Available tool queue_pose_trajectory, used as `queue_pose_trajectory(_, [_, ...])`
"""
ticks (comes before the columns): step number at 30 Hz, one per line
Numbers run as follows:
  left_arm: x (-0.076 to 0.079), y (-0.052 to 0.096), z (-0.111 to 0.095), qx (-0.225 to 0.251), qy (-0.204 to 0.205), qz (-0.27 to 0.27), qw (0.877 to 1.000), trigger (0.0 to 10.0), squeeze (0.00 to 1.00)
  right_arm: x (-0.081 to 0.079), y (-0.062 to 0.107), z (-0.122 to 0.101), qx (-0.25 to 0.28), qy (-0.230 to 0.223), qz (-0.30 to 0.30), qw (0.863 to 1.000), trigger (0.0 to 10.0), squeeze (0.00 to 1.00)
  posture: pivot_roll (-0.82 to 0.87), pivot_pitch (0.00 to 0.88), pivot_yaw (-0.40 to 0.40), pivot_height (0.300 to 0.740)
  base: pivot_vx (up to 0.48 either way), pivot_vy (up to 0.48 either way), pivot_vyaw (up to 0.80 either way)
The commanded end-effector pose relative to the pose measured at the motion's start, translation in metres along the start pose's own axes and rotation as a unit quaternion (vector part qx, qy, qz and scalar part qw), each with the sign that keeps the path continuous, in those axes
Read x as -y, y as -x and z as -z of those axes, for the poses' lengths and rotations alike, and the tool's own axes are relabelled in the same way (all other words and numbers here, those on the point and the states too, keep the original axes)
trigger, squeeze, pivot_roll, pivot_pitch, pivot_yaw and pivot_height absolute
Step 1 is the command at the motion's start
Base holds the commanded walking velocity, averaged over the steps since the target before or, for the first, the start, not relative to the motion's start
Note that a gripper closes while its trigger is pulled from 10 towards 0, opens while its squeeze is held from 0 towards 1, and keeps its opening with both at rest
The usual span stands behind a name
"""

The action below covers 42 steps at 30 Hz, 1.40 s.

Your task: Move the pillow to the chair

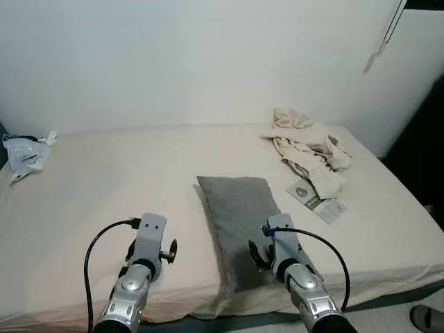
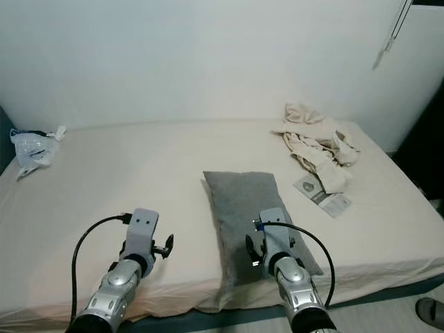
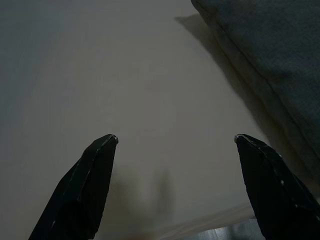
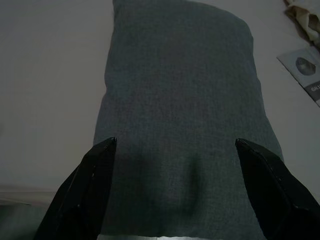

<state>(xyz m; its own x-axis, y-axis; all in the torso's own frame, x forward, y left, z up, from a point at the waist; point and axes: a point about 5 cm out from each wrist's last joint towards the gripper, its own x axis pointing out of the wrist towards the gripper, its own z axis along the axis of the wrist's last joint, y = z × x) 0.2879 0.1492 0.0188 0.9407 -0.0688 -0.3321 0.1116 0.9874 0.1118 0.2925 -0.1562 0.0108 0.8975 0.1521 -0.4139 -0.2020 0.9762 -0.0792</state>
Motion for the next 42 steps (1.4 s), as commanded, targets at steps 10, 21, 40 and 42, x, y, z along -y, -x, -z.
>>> queue_pose_trajectory(10, [-0.007,-0.001,0.002,-0.004,0.005,-0.019,1.0,10.0,0.0,0.008,0.001,-0.002,0.015,-0.006,0.034,0.999,10.0,0.0,-0.08,0.042,-0.045,0.74,0.0,0.0,0.0])
queue_pose_trajectory(21, [-0.012,-0.001,0.003,-0.008,0.013,-0.029,0.999,10.0,0.0,0.008,-0.004,-0.013,0.03,-0.033,0.031,0.999,10.0,0.0,-0.08,0.045,-0.048,0.72,0.0,0.0,0.0])
queue_pose_trajectory(40, [-0.003,0.007,-0.003,0.023,0.056,0.096,0.994,10.0,0.0,0.013,-0.002,-0.012,0.031,-0.032,0.033,0.998,10.0,0.0,-0.08,0.056,-0.049,0.676,0.0,0.0,0.0])
queue_pose_trajectory(42, [-0.003,0.008,-0.003,0.026,0.054,0.103,0.993,10.0,0.0,0.012,-0.002,-0.012,0.033,-0.035,0.032,0.998,10.0,0.0,-0.07,0.056,-0.049,0.676,0.0,0.0,0.0])
